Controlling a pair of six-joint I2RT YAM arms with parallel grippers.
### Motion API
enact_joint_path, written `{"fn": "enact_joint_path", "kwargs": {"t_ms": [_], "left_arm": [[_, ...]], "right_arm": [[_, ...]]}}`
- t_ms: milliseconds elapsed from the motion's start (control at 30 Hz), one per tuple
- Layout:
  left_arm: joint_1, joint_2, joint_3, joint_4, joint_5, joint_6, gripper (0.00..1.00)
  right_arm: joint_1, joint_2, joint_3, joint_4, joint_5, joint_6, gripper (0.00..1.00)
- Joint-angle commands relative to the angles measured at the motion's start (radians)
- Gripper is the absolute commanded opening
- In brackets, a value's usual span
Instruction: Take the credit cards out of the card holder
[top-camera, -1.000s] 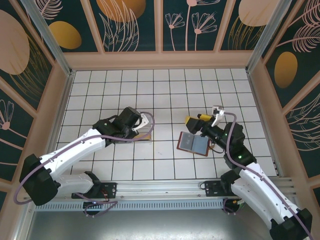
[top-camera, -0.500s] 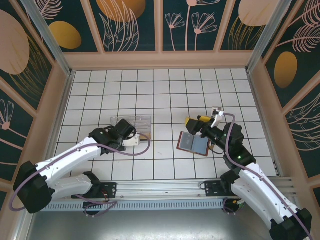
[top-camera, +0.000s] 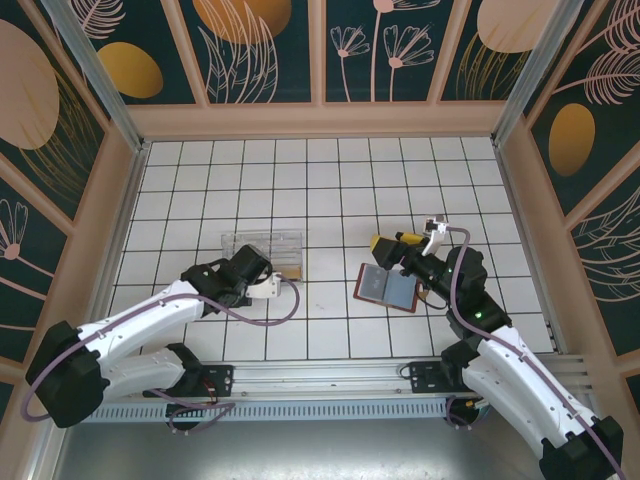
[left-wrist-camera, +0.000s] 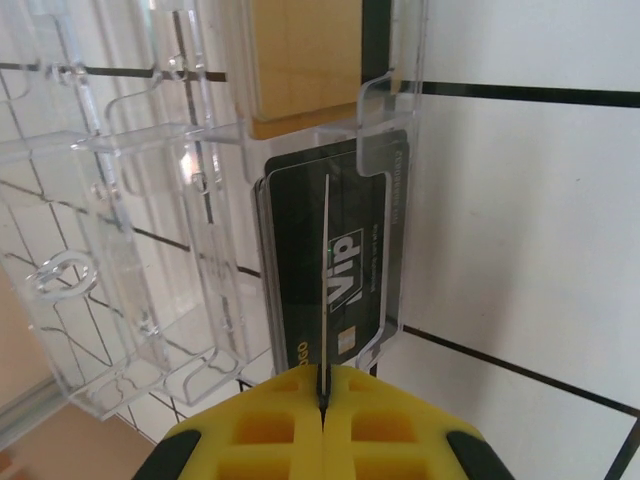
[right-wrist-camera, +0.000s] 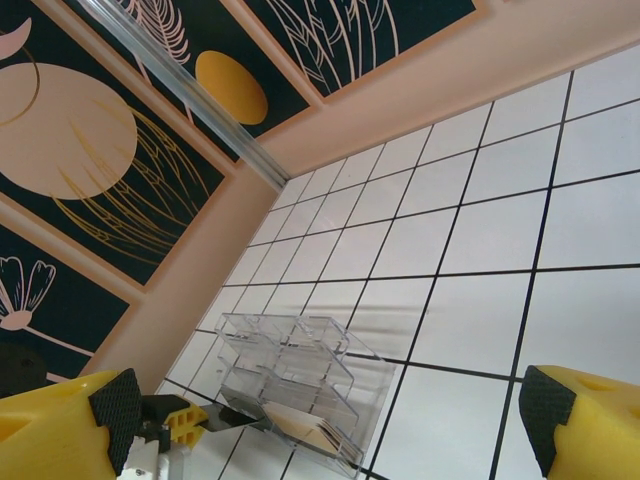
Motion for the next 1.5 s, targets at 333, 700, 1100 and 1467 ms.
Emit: {"fn": "enact_joint_path", "kwargs": {"t_ms": [333,700,1100,1467], "left_arm": [[-0.002,0.020,-0.066,0.092,0.028,-0.014,0.00],[0.001,0.027,-0.103,0.139,0.017,-0.031,0.00],[0.002,0.021,-0.111,0.118,-0.012,-0.013,0.00],[0.014,0.025,-0.115,0.194,-0.061,-0.033,0.28]], "right_arm": [[0.003,0.002,-0.027,0.022,0.012,0.015,0.99],[0.004,0.001,-0.031,0.024,0.009,0.016,0.99],[0.003,0.001,-0.031,0.025,0.007,0.018,0.99],[0.005,0.003,-0.033,0.032,-0.009,0.016,0.99]]}}
